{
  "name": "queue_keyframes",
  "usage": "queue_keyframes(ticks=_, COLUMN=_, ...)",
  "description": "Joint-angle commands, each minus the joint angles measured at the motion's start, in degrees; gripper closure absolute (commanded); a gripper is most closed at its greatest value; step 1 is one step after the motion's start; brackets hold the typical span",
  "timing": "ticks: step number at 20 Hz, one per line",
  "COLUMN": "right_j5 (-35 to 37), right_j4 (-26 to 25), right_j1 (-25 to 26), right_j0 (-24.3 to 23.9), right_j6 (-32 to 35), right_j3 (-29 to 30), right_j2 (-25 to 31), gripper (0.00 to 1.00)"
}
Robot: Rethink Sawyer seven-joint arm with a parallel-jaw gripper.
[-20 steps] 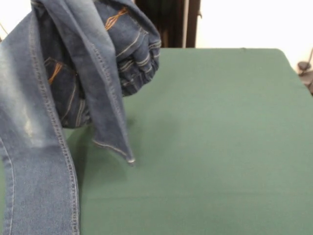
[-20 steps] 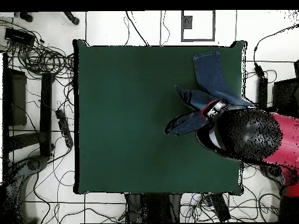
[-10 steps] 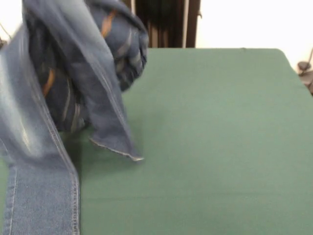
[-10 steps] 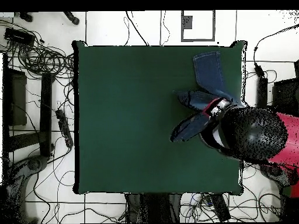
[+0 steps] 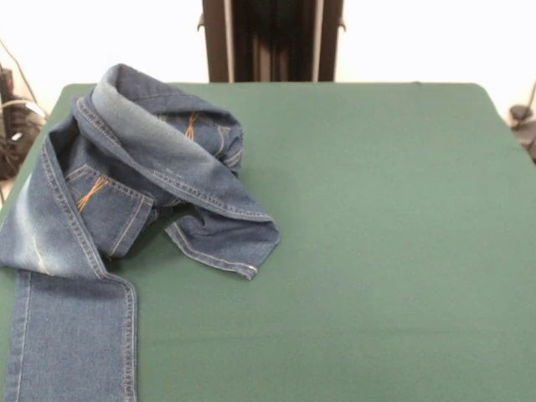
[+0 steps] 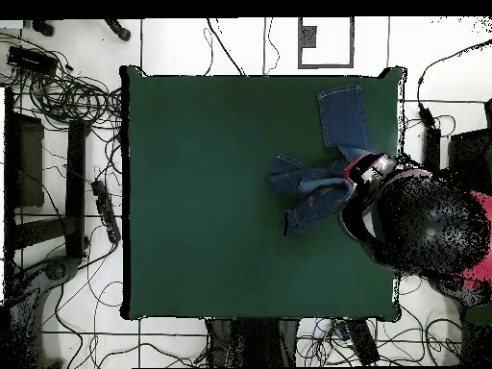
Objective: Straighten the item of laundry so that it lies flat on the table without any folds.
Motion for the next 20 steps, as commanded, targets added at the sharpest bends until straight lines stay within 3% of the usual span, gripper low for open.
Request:
queue_keyframes(ticks=1, right_j5=-1.8, right_j4=1.3, right_j1=1.2, right_j0=1.1, right_j6=-7.9, right_j3=3.4, right_j2=4.2, gripper=0.00)
queue_keyframes(ticks=11, right_j5=-6.5, right_j4=0.8, right_j1=2.0, right_j0=1.4, right_j6=-5.4, right_j3=7.9, right_j2=3.4, gripper=0.00)
queue_keyframes(ticks=15, right_j5=-4.3, right_j4=-2.5, right_j1=5.9, right_j0=5.2, right_j6=-0.4, right_j3=6.1, right_j2=0.7, gripper=0.00)
queue_keyframes(ticks=20, right_j5=-8.2, right_j4=0.1, right_j1=12.7, right_j0=6.1, right_j6=2.7, right_j3=4.6, right_j2=1.1, gripper=0.00)
